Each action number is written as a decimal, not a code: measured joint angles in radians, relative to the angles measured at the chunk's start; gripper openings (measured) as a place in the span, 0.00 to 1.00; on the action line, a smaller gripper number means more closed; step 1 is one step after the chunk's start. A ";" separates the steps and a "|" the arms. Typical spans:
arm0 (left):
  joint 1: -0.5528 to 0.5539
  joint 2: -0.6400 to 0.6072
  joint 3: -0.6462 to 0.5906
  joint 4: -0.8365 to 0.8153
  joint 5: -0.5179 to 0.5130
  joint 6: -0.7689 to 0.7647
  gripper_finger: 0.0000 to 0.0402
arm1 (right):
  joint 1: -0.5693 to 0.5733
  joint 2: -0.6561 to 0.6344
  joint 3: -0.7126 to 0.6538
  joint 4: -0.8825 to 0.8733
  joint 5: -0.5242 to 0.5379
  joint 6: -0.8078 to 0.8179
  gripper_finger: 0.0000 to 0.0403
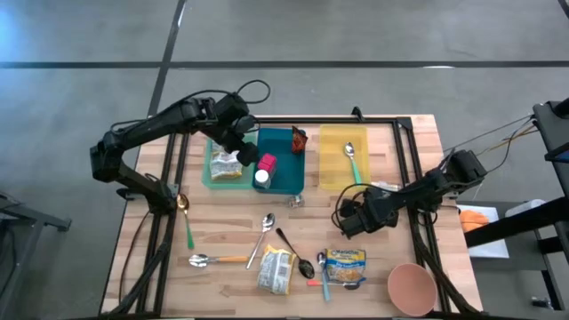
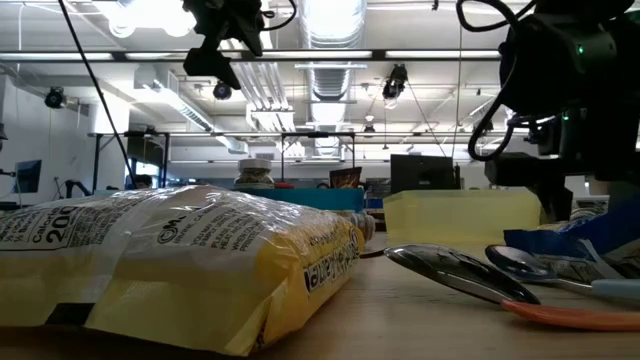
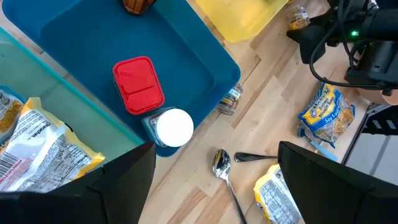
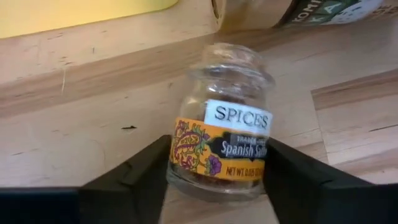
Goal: Pick & Place Food Item
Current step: Put the right brown seasoning bottle into the blue bin
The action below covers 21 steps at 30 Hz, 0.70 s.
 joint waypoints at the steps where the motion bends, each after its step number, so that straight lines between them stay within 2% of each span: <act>1: 0.000 0.000 0.000 0.000 0.000 -0.001 0.85 | 0.000 0.000 0.000 -0.001 0.001 -0.007 0.49; 2: 0.000 0.000 0.000 0.000 0.000 -0.001 0.85 | 0.000 0.001 -0.002 -0.001 0.003 -0.009 0.47; 11: 0.000 0.000 0.000 0.000 0.003 -0.001 0.85 | 0.001 -0.010 -0.015 0.004 0.006 -0.089 0.46; 15: 0.000 0.000 0.000 0.000 0.003 -0.013 0.85 | 0.022 -0.035 -0.003 0.006 0.033 -0.256 0.46; 18: 0.000 0.000 0.000 0.000 0.004 -0.051 0.85 | 0.057 -0.070 0.022 0.049 0.100 -0.454 0.46; 21: 0.000 0.000 0.000 0.005 0.033 -0.081 0.85 | 0.091 -0.107 0.056 0.059 0.123 -0.622 0.46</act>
